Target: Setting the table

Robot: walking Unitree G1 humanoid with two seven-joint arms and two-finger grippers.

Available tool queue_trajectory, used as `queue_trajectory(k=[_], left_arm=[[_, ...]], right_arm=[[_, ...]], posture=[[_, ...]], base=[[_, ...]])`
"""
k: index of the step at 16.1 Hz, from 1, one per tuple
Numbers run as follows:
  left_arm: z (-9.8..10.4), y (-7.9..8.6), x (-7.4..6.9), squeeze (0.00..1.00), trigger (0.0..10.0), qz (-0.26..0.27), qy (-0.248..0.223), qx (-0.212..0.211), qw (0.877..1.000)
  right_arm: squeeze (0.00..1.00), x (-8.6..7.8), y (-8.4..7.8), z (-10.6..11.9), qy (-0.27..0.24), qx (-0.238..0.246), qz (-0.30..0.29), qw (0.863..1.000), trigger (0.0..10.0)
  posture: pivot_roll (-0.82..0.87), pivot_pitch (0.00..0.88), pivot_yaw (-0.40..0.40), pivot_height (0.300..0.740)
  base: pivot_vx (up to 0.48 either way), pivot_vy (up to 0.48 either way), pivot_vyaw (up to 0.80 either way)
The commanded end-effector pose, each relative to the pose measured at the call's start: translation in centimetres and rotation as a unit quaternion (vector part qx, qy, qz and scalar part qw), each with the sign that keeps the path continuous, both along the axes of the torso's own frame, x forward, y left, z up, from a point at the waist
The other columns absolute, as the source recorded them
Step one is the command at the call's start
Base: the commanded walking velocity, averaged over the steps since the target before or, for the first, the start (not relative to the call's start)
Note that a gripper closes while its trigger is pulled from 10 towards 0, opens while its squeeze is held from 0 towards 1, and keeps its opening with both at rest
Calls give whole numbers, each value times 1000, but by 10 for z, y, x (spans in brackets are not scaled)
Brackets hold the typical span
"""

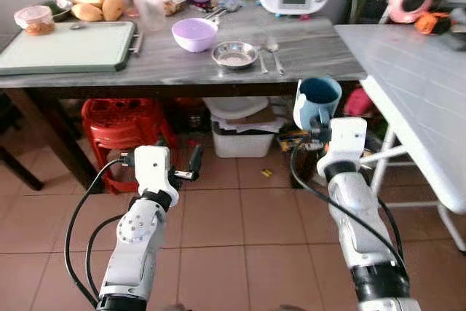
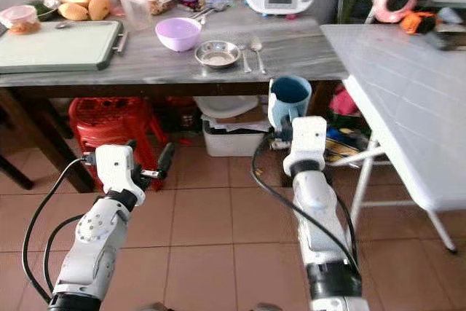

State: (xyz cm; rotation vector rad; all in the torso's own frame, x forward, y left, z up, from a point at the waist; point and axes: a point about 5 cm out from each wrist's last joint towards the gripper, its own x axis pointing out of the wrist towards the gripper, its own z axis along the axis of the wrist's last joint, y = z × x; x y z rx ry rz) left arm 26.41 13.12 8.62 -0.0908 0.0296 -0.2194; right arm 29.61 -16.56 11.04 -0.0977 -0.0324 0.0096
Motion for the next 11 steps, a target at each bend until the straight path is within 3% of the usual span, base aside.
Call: queue_trajectory(k=[1,4,6,11], left_arm=[[3,0,2,0,10000,-5,-4,5,1000],[4,3,4,0,10000,17,-10,14,1000],[10,16,3,0,10000,62,-23,23,998],[12,46,-22,0,10000,107,-15,44,993]], right_arm=[[0,-1,0,5,-13,-1,-1,1000,10000],[0,-3,0,5,-16,1,-6,1000,10000],[0,-9,-7,16,-40,-16,-17,999,10000],[0,-39,-27,20,-42,-4,-62,997,10000]], posture=[[-19,0,19,740],[-28,0,23,740],[-30,0,22,740],[-30,0,33,740]], base=[[334,0,0],[344,0,0],[356,0,0],[358,0,0]])
